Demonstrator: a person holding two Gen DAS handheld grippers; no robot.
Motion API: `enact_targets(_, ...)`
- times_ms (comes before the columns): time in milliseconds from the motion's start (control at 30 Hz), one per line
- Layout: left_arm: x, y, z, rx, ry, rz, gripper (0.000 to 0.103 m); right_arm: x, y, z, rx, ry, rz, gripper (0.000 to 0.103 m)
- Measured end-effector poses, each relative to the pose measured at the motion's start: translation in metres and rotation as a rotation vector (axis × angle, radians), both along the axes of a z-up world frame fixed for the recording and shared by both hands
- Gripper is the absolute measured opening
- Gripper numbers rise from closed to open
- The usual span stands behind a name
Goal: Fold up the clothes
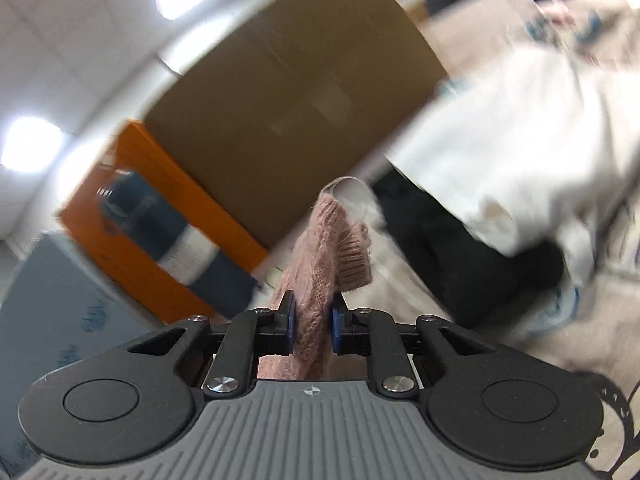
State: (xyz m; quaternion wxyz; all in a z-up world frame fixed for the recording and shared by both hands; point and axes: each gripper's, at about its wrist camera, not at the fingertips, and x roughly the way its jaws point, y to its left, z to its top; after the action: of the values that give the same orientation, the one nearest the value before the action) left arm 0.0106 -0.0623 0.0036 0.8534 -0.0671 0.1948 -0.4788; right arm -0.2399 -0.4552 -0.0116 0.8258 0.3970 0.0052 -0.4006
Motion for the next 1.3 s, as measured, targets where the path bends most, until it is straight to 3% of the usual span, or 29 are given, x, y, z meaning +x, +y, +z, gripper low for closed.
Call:
enact_targets(200, 0.004, -0.002, -0.005, 0.014, 0.029, 0.018, 0.093, 0.023, 0.05, 0.026, -0.113, -0.026, 0.207, 0.015)
enact_targets(467, 0.007, 0.001, -0.008, 0.002, 0.054, 0.032, 0.095, 0.081, 0.103, 0.011, -0.169, 0.186, 0.46, 0.019)
enact_targets(500, 0.007, 0.001, -0.009, 0.0, 0.058, 0.03, 0.095, 0.085, 0.108, 0.009, -0.188, 0.216, 0.474, 0.022)
enact_targets(567, 0.007, 0.001, -0.009, -0.003, 0.059, 0.027, 0.095, 0.088, 0.118, 0.008, -0.224, 0.243, 0.509, 0.036)
enact_targets(633, 0.007, 0.001, -0.009, -0.008, 0.058, 0.024, 0.095, 0.09, 0.128, 0.009, -0.263, 0.23, 0.555, 0.067)
enact_targets(800, 0.008, 0.0, -0.01, -0.007, 0.059, 0.025, 0.095, 0.082, 0.151, 0.011, -0.347, 0.177, 0.662, 0.077)
enact_targets(867, 0.008, -0.002, -0.01, -0.001, 0.06, 0.026, 0.096, 0.082, 0.152, 0.01, -0.328, 0.155, 0.699, 0.079)
enact_targets(967, 0.008, -0.003, -0.011, 0.007, 0.058, 0.025, 0.096, 0.094, 0.141, 0.0, -0.222, 0.183, 0.748, 0.082)
enact_targets(1067, 0.008, -0.004, -0.012, 0.011, 0.056, 0.024, 0.096, 0.092, 0.134, -0.004, -0.183, 0.15, 0.752, 0.082)
enact_targets(1167, 0.009, -0.004, -0.013, 0.014, 0.059, 0.028, 0.096, 0.074, 0.125, 0.002, -0.192, 0.03, 0.698, 0.082)
enact_targets(1300, 0.009, -0.004, -0.013, 0.017, 0.06, 0.036, 0.098, 0.048, 0.109, 0.004, -0.22, 0.017, 0.399, 0.084)
